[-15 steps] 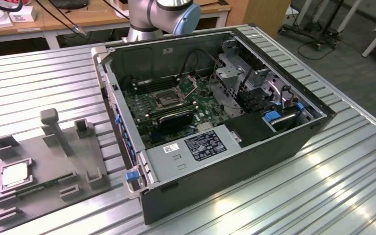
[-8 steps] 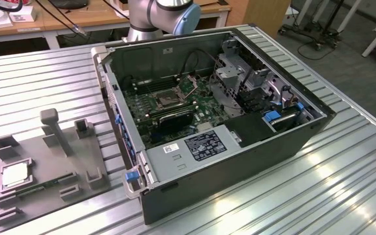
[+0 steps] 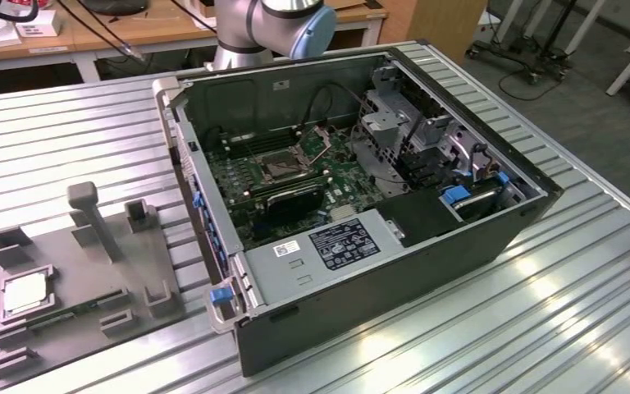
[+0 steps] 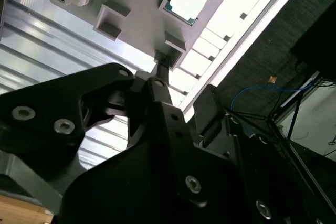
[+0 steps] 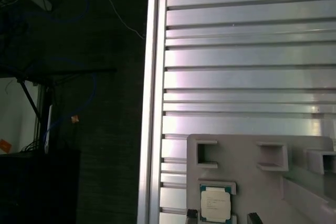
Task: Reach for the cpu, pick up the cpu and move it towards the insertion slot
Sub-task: 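Reach for the cpu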
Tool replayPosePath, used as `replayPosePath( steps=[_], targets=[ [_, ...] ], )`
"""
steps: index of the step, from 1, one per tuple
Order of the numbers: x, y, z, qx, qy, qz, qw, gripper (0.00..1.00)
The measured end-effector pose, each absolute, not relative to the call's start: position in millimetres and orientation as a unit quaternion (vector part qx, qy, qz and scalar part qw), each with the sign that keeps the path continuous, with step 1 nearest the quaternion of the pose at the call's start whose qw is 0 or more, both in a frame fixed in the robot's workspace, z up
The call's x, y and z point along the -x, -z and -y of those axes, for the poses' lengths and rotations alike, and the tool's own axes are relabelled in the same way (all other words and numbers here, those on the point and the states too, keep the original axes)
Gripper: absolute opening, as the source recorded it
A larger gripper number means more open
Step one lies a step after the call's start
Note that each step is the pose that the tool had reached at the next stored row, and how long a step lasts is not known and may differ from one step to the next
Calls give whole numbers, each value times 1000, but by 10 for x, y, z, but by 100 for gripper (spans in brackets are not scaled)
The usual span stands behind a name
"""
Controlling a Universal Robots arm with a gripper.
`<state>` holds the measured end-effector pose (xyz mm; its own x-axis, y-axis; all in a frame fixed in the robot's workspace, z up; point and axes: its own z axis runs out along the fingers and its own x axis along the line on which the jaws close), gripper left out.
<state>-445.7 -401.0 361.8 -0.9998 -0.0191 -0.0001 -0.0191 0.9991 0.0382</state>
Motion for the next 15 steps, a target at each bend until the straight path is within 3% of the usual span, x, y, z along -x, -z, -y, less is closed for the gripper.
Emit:
replayPosePath(
  steps=[1,4,9,11,14,15],
  targets=[
    [4459,-3608,4021,-10,19,1000,0,47],
    [4468,-3559,4060,-12,19,1000,0,49],
    [4474,-3493,4110,-20,19,1000,1,66],
    [4477,-3463,4128,-23,19,1000,1,67],
    [4482,-3420,4152,-26,19,999,1,80],
    [4486,-3408,4156,-27,19,999,1,80]
  ],
)
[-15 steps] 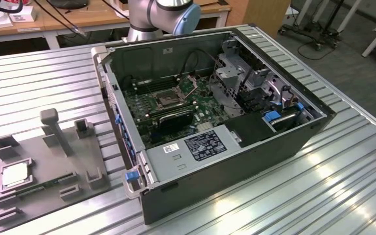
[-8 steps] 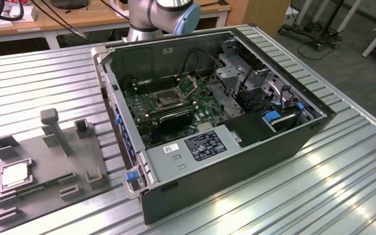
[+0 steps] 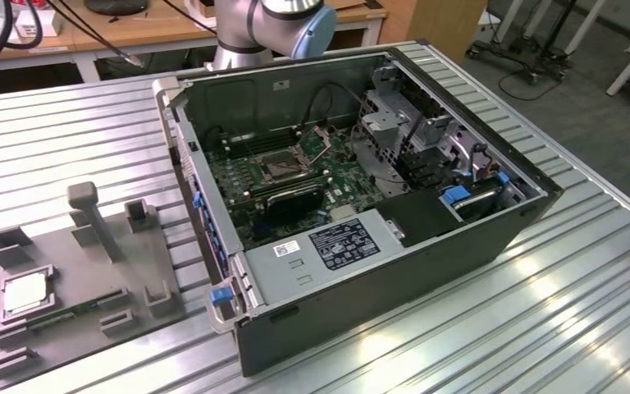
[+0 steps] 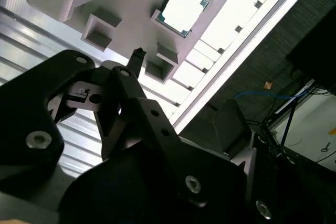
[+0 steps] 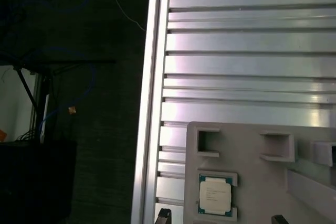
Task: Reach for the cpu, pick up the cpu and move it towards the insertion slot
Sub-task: 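Reach for the cpu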
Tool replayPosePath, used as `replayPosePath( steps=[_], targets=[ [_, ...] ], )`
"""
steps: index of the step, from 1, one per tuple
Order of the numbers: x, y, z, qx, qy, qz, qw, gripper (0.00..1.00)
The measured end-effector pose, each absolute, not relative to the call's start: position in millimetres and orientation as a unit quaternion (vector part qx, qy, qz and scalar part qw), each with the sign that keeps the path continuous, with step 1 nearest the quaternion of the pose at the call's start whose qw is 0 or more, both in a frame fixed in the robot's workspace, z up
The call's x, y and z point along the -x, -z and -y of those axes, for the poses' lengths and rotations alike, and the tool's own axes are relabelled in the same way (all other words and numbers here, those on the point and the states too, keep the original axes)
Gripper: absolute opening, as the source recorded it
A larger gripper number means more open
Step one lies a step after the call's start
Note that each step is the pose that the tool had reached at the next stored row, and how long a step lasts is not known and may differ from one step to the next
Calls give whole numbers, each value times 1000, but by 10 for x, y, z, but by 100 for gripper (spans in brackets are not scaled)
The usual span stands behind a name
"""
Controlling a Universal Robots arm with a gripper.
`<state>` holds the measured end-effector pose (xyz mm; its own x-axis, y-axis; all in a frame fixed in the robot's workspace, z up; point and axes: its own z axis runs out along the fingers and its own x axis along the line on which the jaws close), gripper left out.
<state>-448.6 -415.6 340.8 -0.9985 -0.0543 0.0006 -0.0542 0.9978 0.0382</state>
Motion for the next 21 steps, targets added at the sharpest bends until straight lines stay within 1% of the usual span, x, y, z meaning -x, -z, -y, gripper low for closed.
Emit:
replayPosePath(
  steps=[21],
  targets=[
    [4487,-3397,4158,-28,19,999,1,80]
  ],
)
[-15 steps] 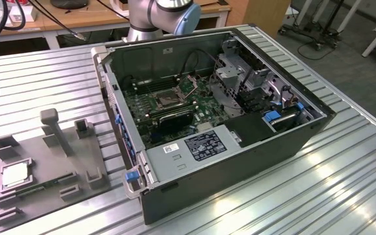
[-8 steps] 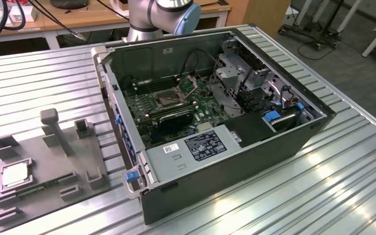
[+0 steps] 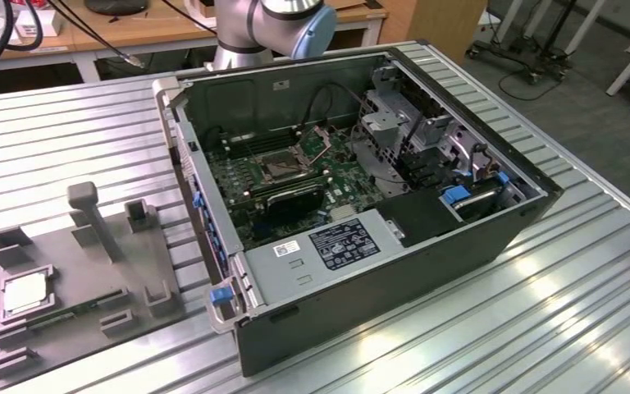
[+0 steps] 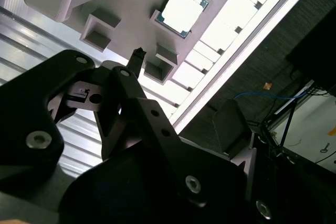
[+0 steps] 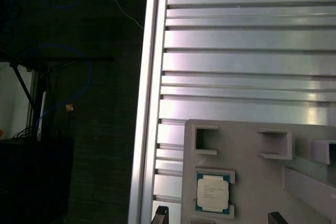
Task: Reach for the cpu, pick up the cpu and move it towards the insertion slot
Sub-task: 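Reach for the cpu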
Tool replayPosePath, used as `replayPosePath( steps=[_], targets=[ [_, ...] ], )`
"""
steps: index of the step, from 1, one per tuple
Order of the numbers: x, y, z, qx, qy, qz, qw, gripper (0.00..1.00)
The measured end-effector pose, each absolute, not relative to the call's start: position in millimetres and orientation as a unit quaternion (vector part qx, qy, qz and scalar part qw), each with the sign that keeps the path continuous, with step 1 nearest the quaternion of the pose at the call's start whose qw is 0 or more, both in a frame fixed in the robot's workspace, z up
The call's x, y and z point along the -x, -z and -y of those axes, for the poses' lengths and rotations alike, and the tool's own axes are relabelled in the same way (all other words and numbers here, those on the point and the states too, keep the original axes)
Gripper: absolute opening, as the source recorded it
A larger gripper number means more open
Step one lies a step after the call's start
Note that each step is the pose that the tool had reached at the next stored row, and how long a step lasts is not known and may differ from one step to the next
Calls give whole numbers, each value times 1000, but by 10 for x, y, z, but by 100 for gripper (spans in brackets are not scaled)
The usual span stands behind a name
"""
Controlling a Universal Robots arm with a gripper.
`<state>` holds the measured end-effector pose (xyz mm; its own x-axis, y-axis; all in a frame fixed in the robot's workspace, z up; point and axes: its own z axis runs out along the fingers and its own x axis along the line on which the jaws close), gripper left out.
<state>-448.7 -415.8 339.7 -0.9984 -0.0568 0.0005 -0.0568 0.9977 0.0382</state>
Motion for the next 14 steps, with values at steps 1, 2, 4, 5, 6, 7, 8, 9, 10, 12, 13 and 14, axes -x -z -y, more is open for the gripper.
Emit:
replayPosePath(
  steps=[1,2,4,5,6,7,8,9,10,12,13,14],
  targets=[
    [4487,-3392,4159,-28,19,999,1,80],
    [4487,-3384,4164,-28,19,999,1,80],
    [4487,-3360,4174,-28,19,999,1,80],
    [4487,-3343,4178,-28,19,999,1,80],
    [4488,-3327,4183,-28,19,999,1,80],
    [4487,-3308,4188,-28,19,999,1,80],
    [4487,-3290,4195,-28,19,999,1,80],
    [4487,-3272,4202,-28,19,999,1,80],
    [4487,-3253,4213,-28,19,999,1,80],
    [4487,-3216,4233,-28,19,999,1,80],
    [4487,-3198,4242,-28,19,999,1,80],
    [4487,-3181,4253,-28,19,999,1,80]
  ],
)
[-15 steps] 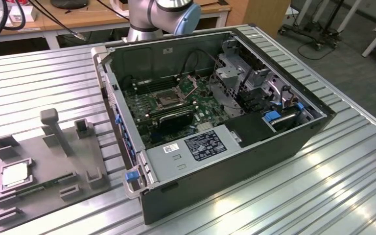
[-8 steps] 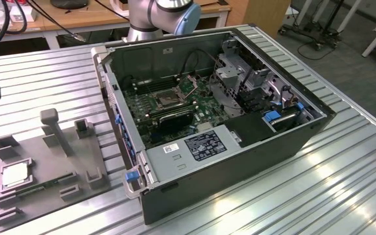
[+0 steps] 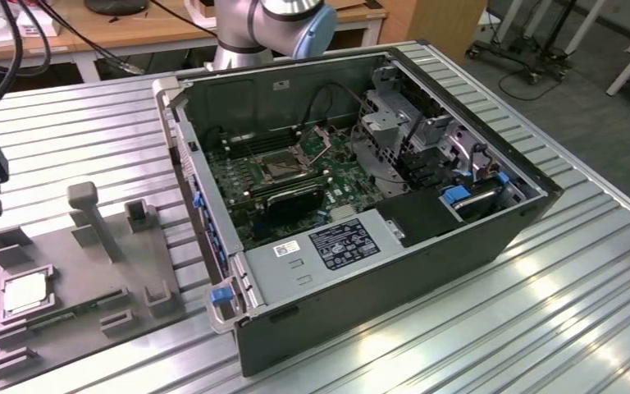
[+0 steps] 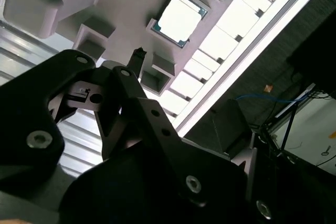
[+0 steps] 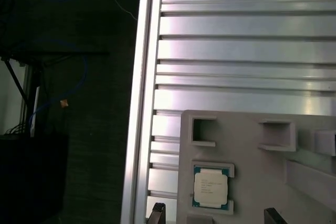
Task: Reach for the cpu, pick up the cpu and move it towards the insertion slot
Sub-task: 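Reach for the cpu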
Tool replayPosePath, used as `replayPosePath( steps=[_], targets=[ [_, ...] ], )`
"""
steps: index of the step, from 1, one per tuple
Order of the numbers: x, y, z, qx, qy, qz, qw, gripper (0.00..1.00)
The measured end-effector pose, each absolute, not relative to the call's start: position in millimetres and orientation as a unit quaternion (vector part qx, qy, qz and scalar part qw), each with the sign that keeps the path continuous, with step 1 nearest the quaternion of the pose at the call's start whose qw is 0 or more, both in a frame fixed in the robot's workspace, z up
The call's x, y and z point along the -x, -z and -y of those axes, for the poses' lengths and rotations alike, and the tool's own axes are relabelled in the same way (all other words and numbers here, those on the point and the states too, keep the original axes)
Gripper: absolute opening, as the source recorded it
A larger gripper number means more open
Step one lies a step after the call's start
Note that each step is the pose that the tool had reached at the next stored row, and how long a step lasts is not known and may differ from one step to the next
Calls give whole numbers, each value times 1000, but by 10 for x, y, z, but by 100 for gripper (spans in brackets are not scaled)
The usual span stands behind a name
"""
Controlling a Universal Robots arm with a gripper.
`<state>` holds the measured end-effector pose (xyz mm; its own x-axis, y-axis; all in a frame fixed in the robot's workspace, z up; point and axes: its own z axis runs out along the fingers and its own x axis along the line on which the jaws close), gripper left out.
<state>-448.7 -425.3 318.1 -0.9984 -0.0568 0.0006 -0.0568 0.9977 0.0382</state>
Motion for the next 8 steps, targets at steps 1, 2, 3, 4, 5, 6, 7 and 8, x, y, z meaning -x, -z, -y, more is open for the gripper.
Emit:
replayPosePath(
  steps=[1,2,3,4,5,6,7,8],
  targets=[
    [4487,-3162,4262,-28,19,999,1,80],
    [4487,-3143,4272,-28,19,999,1,80],
    [4488,-3126,4282,-28,19,999,1,80],
    [4487,-3107,4293,-28,19,999,1,80],
    [4487,-3089,4302,-28,19,999,1,80],
    [4487,-3071,4311,-28,19,999,1,80],
    [4487,-3054,4319,-28,19,999,1,80],
    [4487,-3035,4325,-28,19,999,1,80]
  ],
)
